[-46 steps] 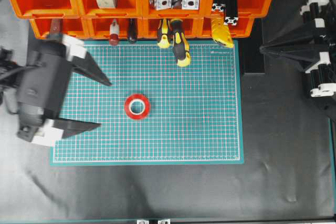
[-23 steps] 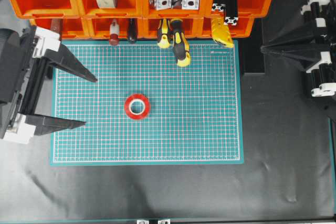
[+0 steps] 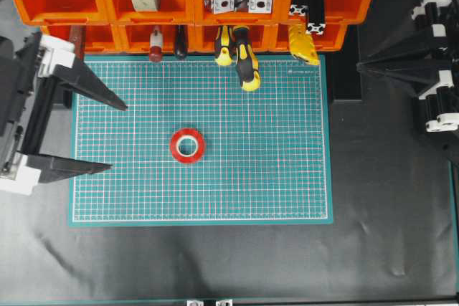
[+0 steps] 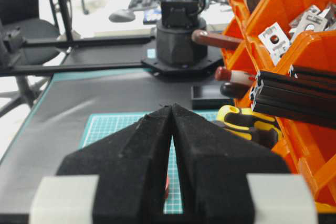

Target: Pick vinyl tape from container rack with left arm.

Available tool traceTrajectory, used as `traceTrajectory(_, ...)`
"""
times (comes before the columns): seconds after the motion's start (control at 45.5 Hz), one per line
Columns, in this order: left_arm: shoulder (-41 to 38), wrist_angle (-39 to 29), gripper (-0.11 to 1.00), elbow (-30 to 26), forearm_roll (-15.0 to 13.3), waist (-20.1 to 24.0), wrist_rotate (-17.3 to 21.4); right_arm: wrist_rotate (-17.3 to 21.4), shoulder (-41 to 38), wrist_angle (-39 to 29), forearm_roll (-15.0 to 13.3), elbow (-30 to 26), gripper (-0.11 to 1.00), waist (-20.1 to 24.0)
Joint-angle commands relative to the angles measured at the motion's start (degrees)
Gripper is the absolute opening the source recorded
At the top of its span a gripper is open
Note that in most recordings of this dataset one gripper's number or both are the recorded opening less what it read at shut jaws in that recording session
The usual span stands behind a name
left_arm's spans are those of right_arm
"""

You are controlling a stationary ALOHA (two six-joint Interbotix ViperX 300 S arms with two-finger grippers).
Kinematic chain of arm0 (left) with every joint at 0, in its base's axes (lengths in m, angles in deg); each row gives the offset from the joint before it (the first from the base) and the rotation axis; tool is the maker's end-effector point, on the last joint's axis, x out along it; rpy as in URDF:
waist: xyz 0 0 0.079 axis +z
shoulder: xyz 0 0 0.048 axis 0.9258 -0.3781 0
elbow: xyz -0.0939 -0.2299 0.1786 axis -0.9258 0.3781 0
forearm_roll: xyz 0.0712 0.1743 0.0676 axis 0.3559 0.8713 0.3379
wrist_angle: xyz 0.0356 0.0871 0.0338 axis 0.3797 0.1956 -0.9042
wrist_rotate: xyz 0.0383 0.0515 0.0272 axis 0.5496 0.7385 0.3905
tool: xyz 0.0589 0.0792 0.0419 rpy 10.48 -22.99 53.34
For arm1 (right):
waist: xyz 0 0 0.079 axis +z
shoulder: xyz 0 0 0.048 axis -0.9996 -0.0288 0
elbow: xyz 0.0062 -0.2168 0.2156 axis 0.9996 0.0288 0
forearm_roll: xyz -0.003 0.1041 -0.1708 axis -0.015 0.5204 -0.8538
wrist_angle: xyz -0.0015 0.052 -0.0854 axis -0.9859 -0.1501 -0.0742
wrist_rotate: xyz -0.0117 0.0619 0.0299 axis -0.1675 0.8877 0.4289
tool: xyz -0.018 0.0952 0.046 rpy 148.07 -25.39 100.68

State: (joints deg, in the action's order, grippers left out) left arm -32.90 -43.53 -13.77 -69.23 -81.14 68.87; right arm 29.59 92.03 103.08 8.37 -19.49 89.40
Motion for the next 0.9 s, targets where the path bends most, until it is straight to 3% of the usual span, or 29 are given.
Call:
traceTrajectory(0.0,1.1,1.3,0.89,-0.4,-0.1,-0.1,-0.1,0.1,-0.4,0.4,0.1,-2.0,0.01,0.0)
traceTrajectory(0.878,2.5,3.4,0.89,0.4,-0.1,-0.2,0.0,0.3,-0.1,1.0,0.1,-2.1,0.01,0.0)
